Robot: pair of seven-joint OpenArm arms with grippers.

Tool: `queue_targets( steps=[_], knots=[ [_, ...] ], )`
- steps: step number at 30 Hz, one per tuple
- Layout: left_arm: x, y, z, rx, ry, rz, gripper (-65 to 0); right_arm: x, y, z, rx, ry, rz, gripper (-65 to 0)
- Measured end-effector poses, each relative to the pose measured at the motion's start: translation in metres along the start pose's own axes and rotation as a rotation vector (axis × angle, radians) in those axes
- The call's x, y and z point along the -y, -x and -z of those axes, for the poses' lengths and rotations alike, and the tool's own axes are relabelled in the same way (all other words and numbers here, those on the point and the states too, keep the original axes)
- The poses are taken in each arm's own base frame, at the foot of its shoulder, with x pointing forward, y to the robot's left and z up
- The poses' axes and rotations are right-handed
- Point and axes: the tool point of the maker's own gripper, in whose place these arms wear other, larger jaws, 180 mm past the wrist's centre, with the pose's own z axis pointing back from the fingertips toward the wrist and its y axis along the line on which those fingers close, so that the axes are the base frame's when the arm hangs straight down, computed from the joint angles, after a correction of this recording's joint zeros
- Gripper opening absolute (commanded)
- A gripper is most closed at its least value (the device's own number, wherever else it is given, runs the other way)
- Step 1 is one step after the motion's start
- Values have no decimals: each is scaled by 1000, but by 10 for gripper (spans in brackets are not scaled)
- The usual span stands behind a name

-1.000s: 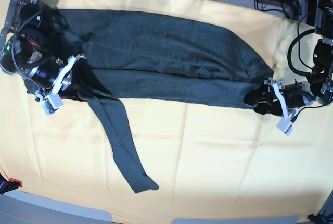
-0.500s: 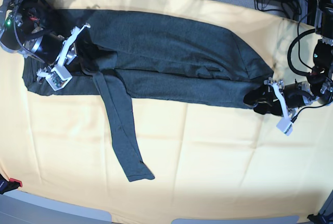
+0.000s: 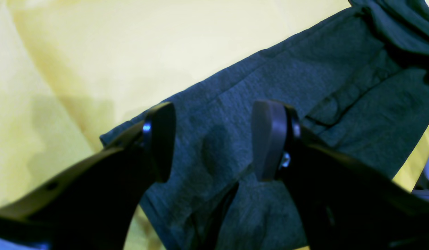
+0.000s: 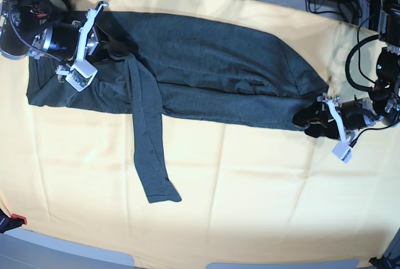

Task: Fold the T-shirt properly
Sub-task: 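Lift the sleeve with the right gripper and lay it onto the shirt body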

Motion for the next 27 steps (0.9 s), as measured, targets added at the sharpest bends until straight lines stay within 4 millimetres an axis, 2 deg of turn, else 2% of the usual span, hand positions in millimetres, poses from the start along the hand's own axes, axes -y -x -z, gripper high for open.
queue_targets(
  steps=[9, 12, 13, 16, 17, 18, 20, 22, 25, 27],
  knots=[
    [0, 0, 0, 0, 0, 0, -290, 13, 11, -3, -65, 65, -20, -650],
    [0, 0, 0, 0, 0, 1, -290, 26, 11, -4, -66, 136, -38, -650],
    [0, 0, 0, 0, 0, 0, -290, 30, 9, -5, -60, 163, -46, -576],
    [0, 0, 0, -1, 0, 0, -290, 46, 17, -9, -103, 241, -70, -274],
    [0, 0, 0, 0, 0, 0, -290, 49, 19, -12, -120, 250, -79, -216],
    [0, 0, 0, 0, 0, 0, -290, 52, 19, -15, -135, 255, -99, -197],
    [0, 0, 0, 0, 0, 0, -290, 59, 17, -23, -159, 277, -135, -198],
    [0, 0, 0, 1, 0, 0, -290, 66, 8, -32, -168, 313, -183, -198],
    [0, 0, 0, -1, 0, 0, -290, 71, -18, -48, -81, 371, -234, -198],
    [0, 0, 0, 0, 0, 0, -290, 68, -43, -54, 65, 368, -218, -198]
  ],
)
